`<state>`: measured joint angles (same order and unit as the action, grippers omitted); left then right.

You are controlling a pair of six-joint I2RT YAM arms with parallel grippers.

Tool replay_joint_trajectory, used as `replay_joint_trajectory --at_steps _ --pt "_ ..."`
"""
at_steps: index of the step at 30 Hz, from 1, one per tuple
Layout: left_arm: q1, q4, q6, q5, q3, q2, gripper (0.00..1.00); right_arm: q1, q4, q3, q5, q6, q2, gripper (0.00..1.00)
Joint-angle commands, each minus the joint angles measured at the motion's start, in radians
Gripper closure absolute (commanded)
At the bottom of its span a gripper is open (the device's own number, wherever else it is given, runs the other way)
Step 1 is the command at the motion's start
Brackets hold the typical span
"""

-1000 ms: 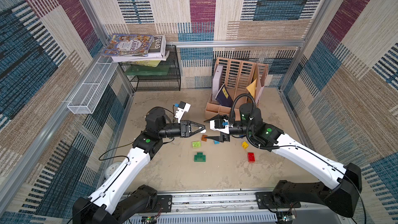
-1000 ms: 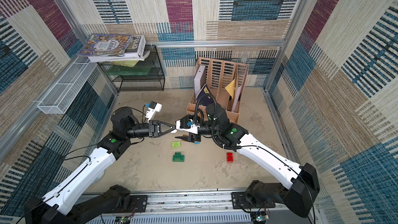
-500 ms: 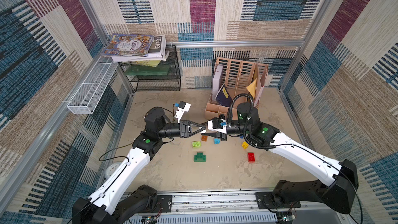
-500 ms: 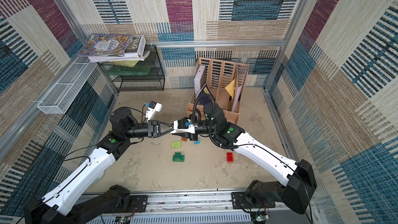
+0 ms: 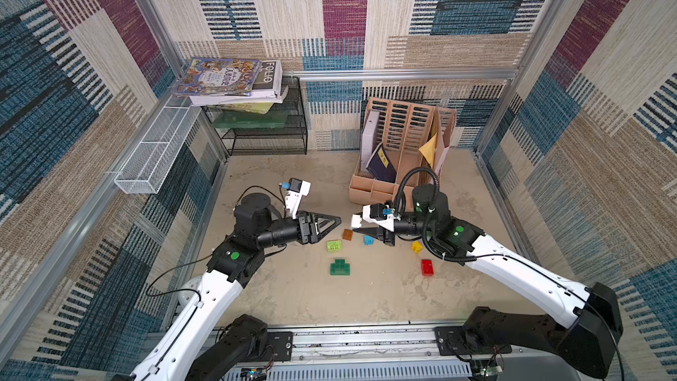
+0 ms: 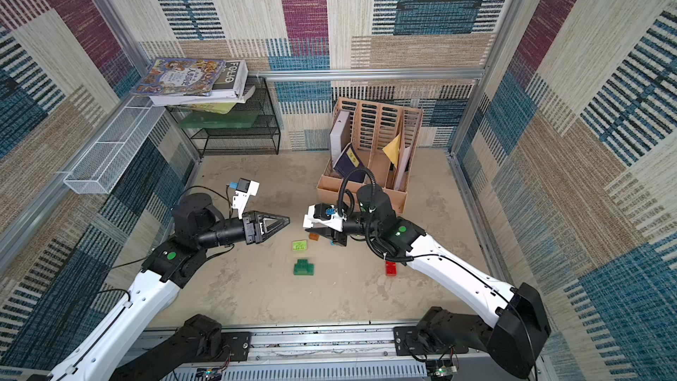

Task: Assemble the number 1 with lego
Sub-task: Place the lego brick at the center of the board.

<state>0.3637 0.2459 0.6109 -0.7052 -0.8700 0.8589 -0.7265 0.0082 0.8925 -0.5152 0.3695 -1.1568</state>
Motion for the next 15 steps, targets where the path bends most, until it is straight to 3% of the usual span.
replay_joint_trajectory --at_steps 1,4,6,10,15 --pt "-0.002 0.142 -0.053 0.403 0.020 -0.041 0.27 0.017 -0.087 -0.070 0.197 -0.128 0.045 0.73" --pt "-0.002 0.276 -0.001 0.667 0.021 -0.042 0.27 -0.024 -0.296 -0.062 0.342 -0.236 0.033 0.75" --pt "-0.002 0.323 0.020 0.753 0.028 -0.036 0.27 -0.087 -0.422 -0.033 0.417 -0.317 0.005 0.76" --pt "-0.002 0.364 0.089 0.844 0.051 -0.014 0.27 -0.163 -0.640 0.053 0.487 -0.484 -0.096 0.75" --pt "-0.004 0.361 0.185 0.886 0.101 0.010 0.28 -0.174 -0.851 0.193 0.524 -0.602 -0.294 0.75"
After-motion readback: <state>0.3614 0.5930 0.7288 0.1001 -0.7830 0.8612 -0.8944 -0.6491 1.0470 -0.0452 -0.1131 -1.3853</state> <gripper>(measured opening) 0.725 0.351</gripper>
